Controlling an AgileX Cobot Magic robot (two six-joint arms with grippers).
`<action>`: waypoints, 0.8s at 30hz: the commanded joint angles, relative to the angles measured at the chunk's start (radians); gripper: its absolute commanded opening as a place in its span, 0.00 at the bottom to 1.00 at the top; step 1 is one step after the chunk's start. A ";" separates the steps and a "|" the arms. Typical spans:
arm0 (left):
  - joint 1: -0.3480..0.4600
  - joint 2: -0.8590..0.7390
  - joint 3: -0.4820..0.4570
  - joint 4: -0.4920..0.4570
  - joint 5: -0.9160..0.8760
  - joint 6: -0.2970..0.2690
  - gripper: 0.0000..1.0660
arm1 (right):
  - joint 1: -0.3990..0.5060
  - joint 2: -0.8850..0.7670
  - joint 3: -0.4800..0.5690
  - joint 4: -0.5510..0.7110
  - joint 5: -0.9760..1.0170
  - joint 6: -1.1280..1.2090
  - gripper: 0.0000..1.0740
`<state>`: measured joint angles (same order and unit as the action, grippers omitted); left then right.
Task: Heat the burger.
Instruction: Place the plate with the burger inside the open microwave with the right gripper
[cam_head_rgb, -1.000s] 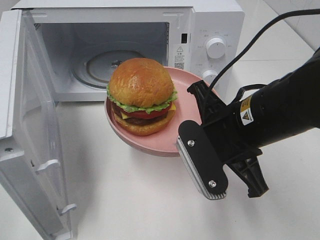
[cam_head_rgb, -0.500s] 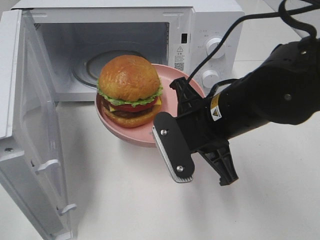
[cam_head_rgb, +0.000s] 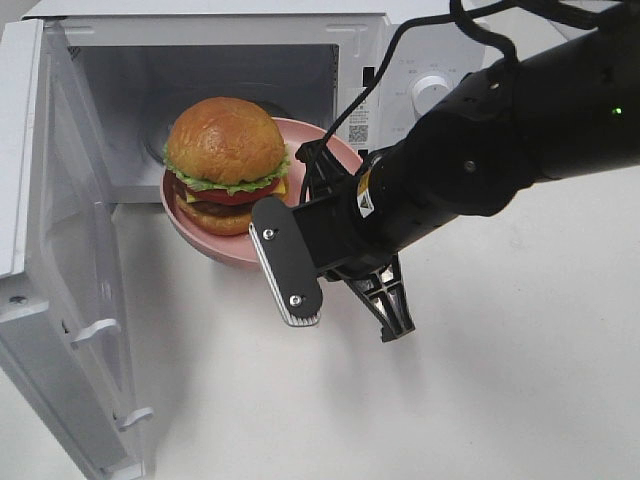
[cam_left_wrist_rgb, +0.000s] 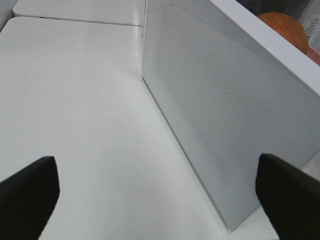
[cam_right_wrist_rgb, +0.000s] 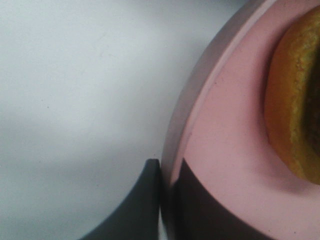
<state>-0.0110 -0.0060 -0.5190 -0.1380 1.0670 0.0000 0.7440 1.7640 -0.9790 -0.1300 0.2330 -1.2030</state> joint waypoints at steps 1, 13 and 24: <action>0.003 -0.015 0.002 -0.004 -0.001 0.000 0.94 | 0.004 0.031 -0.072 -0.012 -0.009 0.025 0.00; 0.003 -0.015 0.002 -0.004 -0.001 0.000 0.94 | 0.004 0.131 -0.227 -0.070 0.080 0.116 0.00; 0.003 -0.015 0.002 -0.003 -0.001 0.000 0.94 | 0.004 0.208 -0.357 -0.091 0.102 0.154 0.00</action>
<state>-0.0110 -0.0060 -0.5190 -0.1380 1.0670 0.0000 0.7440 1.9720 -1.3000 -0.2060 0.3690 -1.0670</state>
